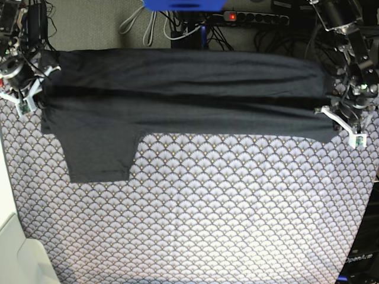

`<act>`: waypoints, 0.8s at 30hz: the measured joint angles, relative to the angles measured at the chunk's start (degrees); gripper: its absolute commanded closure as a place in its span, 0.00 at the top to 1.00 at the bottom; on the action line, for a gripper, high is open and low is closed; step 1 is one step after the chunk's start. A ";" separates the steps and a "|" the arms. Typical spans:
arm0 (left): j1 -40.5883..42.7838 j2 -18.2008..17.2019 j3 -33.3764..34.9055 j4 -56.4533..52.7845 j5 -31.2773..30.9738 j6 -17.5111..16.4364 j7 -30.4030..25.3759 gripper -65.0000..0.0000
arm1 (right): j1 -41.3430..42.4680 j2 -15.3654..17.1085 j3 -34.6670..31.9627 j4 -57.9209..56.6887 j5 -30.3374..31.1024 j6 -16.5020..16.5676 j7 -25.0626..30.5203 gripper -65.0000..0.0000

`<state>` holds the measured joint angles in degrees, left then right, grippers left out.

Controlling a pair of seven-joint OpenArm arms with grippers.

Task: Fold the T-shirt properly
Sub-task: 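Lay the folded edge down and open both grippers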

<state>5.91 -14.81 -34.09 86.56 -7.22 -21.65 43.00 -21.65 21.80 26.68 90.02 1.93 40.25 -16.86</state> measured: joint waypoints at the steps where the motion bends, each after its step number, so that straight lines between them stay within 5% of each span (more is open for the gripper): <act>1: 0.11 -0.11 0.00 0.35 -0.15 0.00 0.00 0.01 | -0.33 0.02 0.00 0.00 -0.07 0.02 -0.09 0.00; 15: 0.57 -0.44 0.04 0.55 -0.31 -0.02 -0.33 0.01 | -0.24 -0.04 -0.13 -1.84 -0.07 0.02 -0.33 0.00; 18: 0.39 -0.44 0.04 0.52 -0.13 -0.02 1.40 0.15 | -0.26 -0.02 -0.13 -1.97 -0.07 0.02 -0.46 0.06; 24: 0.13 -0.59 0.04 0.63 0.28 0.22 4.79 0.58 | -0.28 -0.02 -0.13 -2.03 -0.26 0.02 -0.59 0.31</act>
<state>6.04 -15.40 -34.04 87.20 -6.94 -21.43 47.79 -21.93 21.78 26.55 87.99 1.67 40.27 -17.45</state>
